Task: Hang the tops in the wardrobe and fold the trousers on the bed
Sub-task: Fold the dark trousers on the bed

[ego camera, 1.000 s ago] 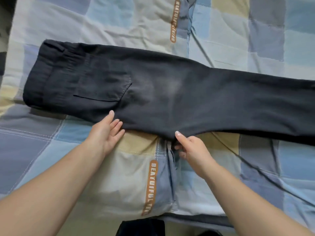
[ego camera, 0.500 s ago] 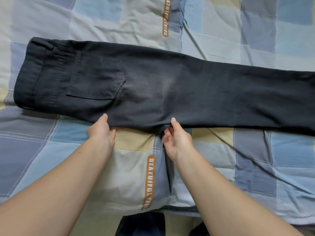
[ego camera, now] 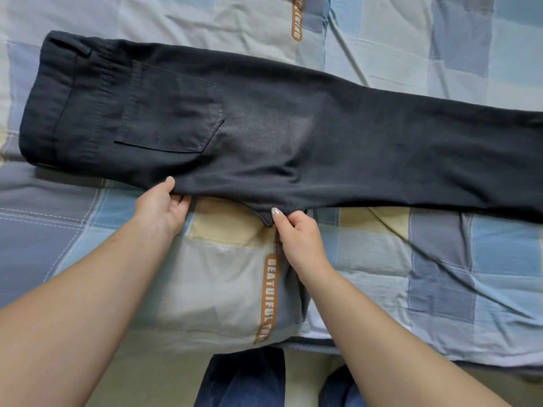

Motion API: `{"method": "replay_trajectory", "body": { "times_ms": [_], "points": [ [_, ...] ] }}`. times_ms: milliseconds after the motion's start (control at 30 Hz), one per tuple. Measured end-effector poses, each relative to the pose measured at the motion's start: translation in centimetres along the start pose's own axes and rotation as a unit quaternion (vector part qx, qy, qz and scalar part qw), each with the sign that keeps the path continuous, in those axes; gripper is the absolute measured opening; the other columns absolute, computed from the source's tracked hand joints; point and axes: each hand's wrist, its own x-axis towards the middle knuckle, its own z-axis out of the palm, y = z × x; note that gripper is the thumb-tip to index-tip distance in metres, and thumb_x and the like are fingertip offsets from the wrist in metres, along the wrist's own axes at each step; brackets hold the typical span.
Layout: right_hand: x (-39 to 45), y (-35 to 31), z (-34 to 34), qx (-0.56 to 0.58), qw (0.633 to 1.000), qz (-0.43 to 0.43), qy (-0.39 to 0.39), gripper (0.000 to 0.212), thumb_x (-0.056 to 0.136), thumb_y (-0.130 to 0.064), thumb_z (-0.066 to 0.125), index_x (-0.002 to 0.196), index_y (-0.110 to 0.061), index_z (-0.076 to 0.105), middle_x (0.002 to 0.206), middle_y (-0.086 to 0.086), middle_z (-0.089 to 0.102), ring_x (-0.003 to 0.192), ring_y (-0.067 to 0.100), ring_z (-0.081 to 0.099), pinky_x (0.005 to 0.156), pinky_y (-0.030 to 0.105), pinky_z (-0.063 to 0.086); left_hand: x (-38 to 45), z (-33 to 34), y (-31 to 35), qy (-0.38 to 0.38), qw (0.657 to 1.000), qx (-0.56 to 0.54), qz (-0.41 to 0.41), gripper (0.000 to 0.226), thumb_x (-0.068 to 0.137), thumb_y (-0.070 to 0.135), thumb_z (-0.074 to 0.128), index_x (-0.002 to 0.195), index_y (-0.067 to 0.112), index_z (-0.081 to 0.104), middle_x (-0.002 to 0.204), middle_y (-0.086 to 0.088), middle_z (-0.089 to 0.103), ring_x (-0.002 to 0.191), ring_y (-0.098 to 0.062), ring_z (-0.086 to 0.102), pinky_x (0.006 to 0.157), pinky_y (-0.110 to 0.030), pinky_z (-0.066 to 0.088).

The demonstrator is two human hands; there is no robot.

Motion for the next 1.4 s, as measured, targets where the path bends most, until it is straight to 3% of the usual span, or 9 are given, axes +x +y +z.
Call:
{"method": "replay_trajectory", "body": {
  "times_ms": [267, 433, 533, 633, 767, 900, 1033, 1167, 1400],
  "points": [
    [-1.5, 1.8, 0.0, -0.112, 0.993, 0.035, 0.032, 0.046, 0.09, -0.042, 0.058, 0.058, -0.013, 0.042, 0.055, -0.001, 0.047, 0.057, 0.015, 0.044, 0.058, 0.03, 0.037, 1.4, -1.6, 1.1, 0.003, 0.999, 0.013, 0.029, 0.03, 0.092, 0.002, 0.058, 0.122, 0.006, 0.056, 0.101, -0.01, 0.069, 0.083, -0.02, 0.07, 0.065, -0.038, 0.06],
    [-2.4, -0.3, -0.6, -0.182, 0.97, -0.155, 0.039, 0.044, 0.095, -0.037, 0.052, 0.058, -0.013, 0.048, 0.056, -0.002, 0.054, 0.059, 0.014, 0.051, 0.062, 0.037, 0.043, 2.6, -2.2, 3.8, -0.002, 0.999, 0.003, 0.041, 0.033, 0.086, 0.013, 0.07, 0.118, 0.011, 0.062, 0.104, -0.006, 0.072, 0.083, -0.018, 0.073, 0.068, -0.043, 0.06],
    [0.8, -3.0, -0.4, -0.175, 0.956, -0.227, 0.065, 0.015, 0.094, -0.029, 0.055, 0.093, -0.02, 0.067, 0.101, -0.012, 0.066, 0.095, 0.005, 0.058, 0.086, 0.027, 0.046, 3.2, -2.6, 6.3, -0.009, 0.998, -0.016, 0.063, 0.039, 0.079, 0.017, 0.078, 0.115, 0.013, 0.065, 0.103, -0.004, 0.073, 0.085, -0.019, 0.073, 0.07, -0.044, 0.059],
    [6.5, -5.6, 1.4, -0.239, 0.959, -0.149, 0.006, 0.053, 0.093, -0.042, 0.052, 0.143, -0.027, 0.04, 0.154, -0.007, 0.029, 0.142, 0.011, 0.023, 0.117, 0.037, 0.021, 3.3, -3.1, 8.1, -0.029, 0.996, -0.036, 0.078, 0.042, 0.077, 0.019, 0.079, 0.116, 0.013, 0.065, 0.105, -0.005, 0.073, 0.09, -0.021, 0.072, 0.077, -0.045, 0.058],
    [11.6, -6.6, 4.6, -0.378, 0.921, -0.064, -0.069, 0.068, 0.094, -0.052, 0.043, 0.151, -0.034, 0.011, 0.16, -0.007, -0.009, 0.147, 0.017, -0.009, 0.111, 0.065, 0.008, 2.0, -2.9, 8.9, -0.096, 0.989, -0.063, 0.088, 0.038, 0.084, 0.024, 0.071, 0.119, 0.012, 0.063, 0.111, -0.006, 0.071, 0.1, -0.023, 0.069, 0.088, -0.046, 0.054],
    [12.0, -6.4, 4.3, -0.388, 0.914, -0.056, -0.104, 0.072, 0.093, -0.053, 0.044, 0.151, -0.033, 0.008, 0.16, -0.006, -0.014, 0.147, 0.019, -0.012, 0.113, 0.062, 0.007, -0.8, -2.3, 9.8, -0.132, 0.98, -0.093, 0.114, 0.03, 0.089, 0.027, 0.063, 0.117, 0.015, 0.063, 0.114, -0.005, 0.07, 0.106, -0.022, 0.067, 0.098, -0.045, 0.048],
    [10.8, -9.0, 1.5, -0.244, 0.958, -0.072, -0.135, 0.061, 0.096, -0.046, 0.044, 0.15, -0.028, 0.023, 0.16, -0.003, 0.012, 0.146, 0.014, 0.012, 0.117, 0.032, 0.011, -6.1, 0.3, 10.8, -0.146, 0.966, -0.056, 0.205, 0.023, 0.089, 0.016, 0.061, 0.112, 0.013, 0.063, 0.114, -0.004, 0.07, 0.107, -0.02, 0.066, 0.096, -0.042, 0.05],
    [8.6, -12.1, -1.6, 0.04, 0.984, -0.046, -0.168, 0.048, 0.096, -0.042, 0.047, 0.143, -0.035, 0.037, 0.151, -0.014, 0.033, 0.141, 0.01, 0.027, 0.117, 0.035, 0.02, -13.3, 4.7, 9.1, -0.215, 0.92, 0.044, 0.325, 0.025, 0.087, 0.005, 0.06, 0.109, 0.019, 0.063, 0.112, 0.0, 0.071, 0.11, -0.019, 0.065, 0.093, -0.04, 0.052],
    [6.7, -16.2, -11.9, 0.366, 0.889, 0.013, -0.276, 0.034, 0.1, -0.033, 0.043, 0.118, -0.009, 0.059, 0.111, -0.004, 0.067, 0.107, 0.012, 0.061, 0.092, 0.027, 0.045, -21.3, 14.7, -2.0, -0.262, 0.716, 0.395, 0.512, 0.039, 0.081, 0.008, 0.07, 0.118, 0.02, 0.062, 0.109, 0.017, 0.067, 0.11, 0.002, 0.058, 0.093, -0.024, 0.047]
  ]
}}
